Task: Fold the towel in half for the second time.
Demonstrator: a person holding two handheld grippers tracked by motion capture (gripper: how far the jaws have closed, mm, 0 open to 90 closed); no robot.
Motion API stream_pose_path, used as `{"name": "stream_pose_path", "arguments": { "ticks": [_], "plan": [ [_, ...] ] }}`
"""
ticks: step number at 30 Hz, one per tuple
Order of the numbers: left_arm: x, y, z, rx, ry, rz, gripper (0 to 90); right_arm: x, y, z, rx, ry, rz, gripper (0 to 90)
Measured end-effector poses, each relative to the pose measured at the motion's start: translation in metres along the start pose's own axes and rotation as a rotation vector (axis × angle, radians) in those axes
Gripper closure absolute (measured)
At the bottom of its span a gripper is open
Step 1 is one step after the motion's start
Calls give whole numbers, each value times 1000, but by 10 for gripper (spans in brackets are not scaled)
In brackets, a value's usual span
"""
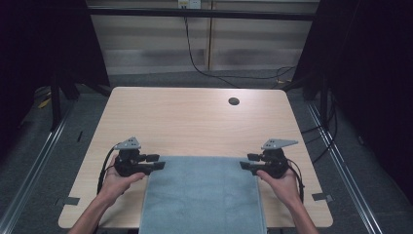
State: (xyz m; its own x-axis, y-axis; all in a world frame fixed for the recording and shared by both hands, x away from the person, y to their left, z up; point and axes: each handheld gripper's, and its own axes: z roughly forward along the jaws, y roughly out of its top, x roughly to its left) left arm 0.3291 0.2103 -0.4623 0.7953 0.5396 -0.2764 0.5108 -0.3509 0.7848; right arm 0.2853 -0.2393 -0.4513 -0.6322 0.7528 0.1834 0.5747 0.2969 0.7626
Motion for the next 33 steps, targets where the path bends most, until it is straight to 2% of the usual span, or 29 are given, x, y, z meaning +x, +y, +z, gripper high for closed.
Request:
{"name": "stream_pose_path", "arguments": {
  "ticks": [1,2,4,7,9,10,12,16,19,22,27,32,33],
  "plan": [
    [11,3,3,-6,21,-23,544,-5,3,0,-4,-10,4,513],
    [11,3,3,-6,21,-23,543,-5,3,0,-4,-10,4,513],
    [20,5,7,-6,42,-32,544,-16,8,2,-13,-1,15,513],
    [33,6,10,-35,53,-71,540,-30,10,11,1,-6,33,508],
    [41,3,13,-23,62,-95,528,-41,7,20,9,-4,50,492],
    [44,1,15,-11,70,-93,528,-41,7,20,9,-4,50,492],
    [47,-2,17,0,75,-107,501,-46,2,28,40,5,58,473],
    [48,-5,21,24,83,-95,475,-47,-1,35,73,19,58,464],
    [47,-7,20,35,83,-83,463,-46,-4,39,99,19,37,460],
    [45,-6,18,33,85,-70,452,-45,-8,39,106,12,37,466],
    [46,-7,18,25,74,-76,435,-48,-18,37,136,8,42,469],
    [46,-9,26,57,67,-63,415,-47,-19,38,150,13,21,531],
    [46,-10,28,64,61,-61,413,-47,-20,38,148,21,22,597]
  ]
}}
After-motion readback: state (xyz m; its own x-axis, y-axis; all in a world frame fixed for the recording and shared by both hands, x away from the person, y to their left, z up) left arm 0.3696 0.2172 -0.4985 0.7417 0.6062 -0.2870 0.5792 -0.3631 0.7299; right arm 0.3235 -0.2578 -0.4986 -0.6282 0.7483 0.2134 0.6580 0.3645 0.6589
